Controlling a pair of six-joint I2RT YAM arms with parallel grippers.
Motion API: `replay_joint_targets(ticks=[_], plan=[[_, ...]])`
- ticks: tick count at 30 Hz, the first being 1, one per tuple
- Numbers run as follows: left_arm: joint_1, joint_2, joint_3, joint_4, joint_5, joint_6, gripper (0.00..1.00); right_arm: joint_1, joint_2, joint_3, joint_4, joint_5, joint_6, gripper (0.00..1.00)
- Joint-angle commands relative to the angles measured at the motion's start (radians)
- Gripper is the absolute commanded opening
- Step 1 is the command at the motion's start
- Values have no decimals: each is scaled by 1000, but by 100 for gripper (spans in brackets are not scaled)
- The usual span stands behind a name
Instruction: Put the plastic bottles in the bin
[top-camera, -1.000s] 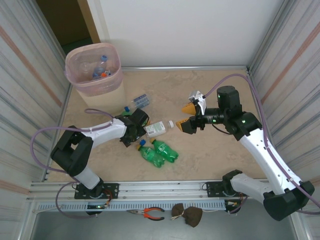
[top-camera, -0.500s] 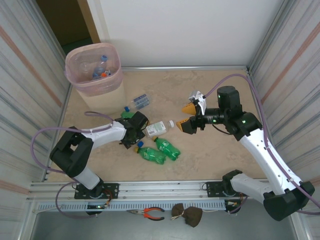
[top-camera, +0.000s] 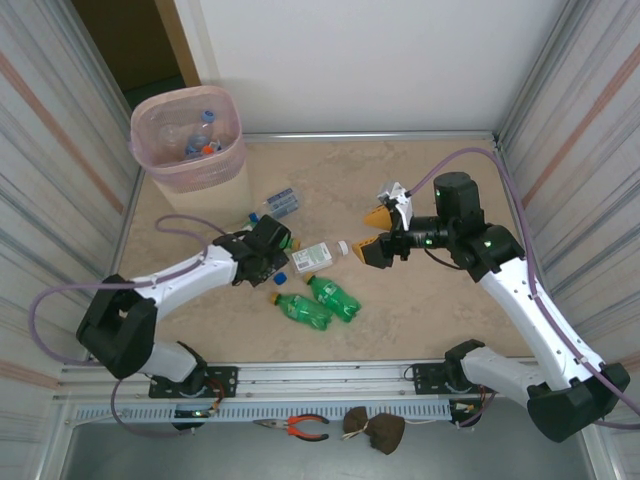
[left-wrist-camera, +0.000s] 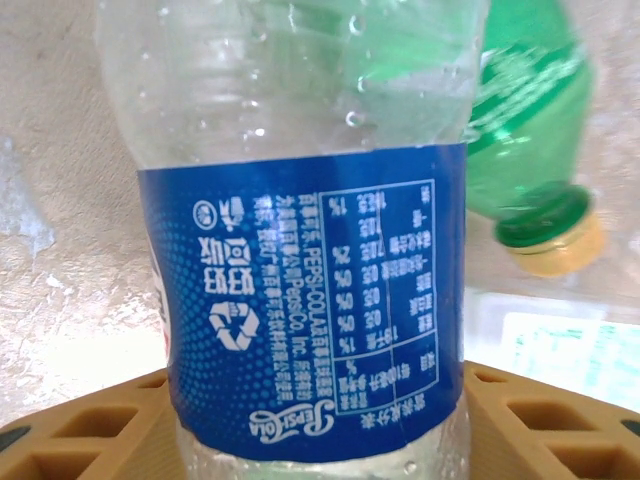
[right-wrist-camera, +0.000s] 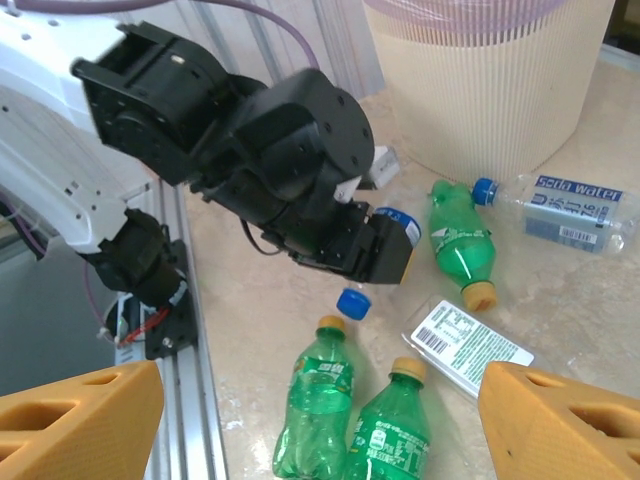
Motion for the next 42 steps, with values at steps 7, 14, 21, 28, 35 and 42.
replay_joint_targets(ticks=[7, 14, 21, 28, 35, 42], plan=[[-1, -178, 54, 14, -27, 210, 57, 33, 2, 43, -6, 40, 17, 81], [-1, -308, 61, 209, 117, 500, 56, 58, 25, 76, -11, 75, 14, 81], [24, -288, 211, 200, 239, 704, 56, 70, 50, 110, -15, 102, 5, 81], [111, -236, 417, 87, 290, 825, 55, 91, 61, 143, -37, 137, -6, 81], [266, -174, 614, -26, 337, 927, 55, 114, 64, 162, -47, 173, -5, 81], [434, -43, 857, -182, 344, 1031, 55, 138, 76, 181, -52, 198, -3, 81]])
